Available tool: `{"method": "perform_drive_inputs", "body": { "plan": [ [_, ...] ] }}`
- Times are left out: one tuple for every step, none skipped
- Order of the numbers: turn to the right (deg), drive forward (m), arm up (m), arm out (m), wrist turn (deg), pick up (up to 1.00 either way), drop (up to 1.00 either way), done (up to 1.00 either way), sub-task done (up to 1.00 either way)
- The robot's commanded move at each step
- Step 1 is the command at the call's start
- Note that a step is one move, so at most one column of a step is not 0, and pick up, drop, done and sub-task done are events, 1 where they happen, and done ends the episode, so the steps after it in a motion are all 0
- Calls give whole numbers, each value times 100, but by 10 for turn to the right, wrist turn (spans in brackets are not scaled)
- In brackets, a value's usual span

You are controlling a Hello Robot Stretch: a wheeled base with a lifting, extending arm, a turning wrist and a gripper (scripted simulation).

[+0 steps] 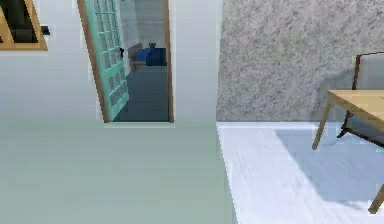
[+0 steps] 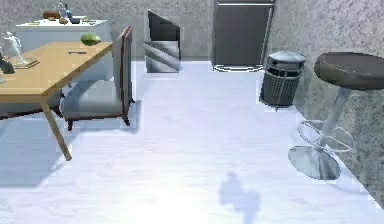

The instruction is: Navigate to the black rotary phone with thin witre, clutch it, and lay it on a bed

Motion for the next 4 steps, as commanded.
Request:
{"method": "perform_drive_inputs", "body": {
  "plan": [
    [-120,0,0,0,0,0,0,0,0],
    [-30,0,0,0,0,0,0,0,0],
    [0,100,0,0,0,0,0,0,0],
    [0,100,0,0,0,0,0,0,0]
  ]
}}
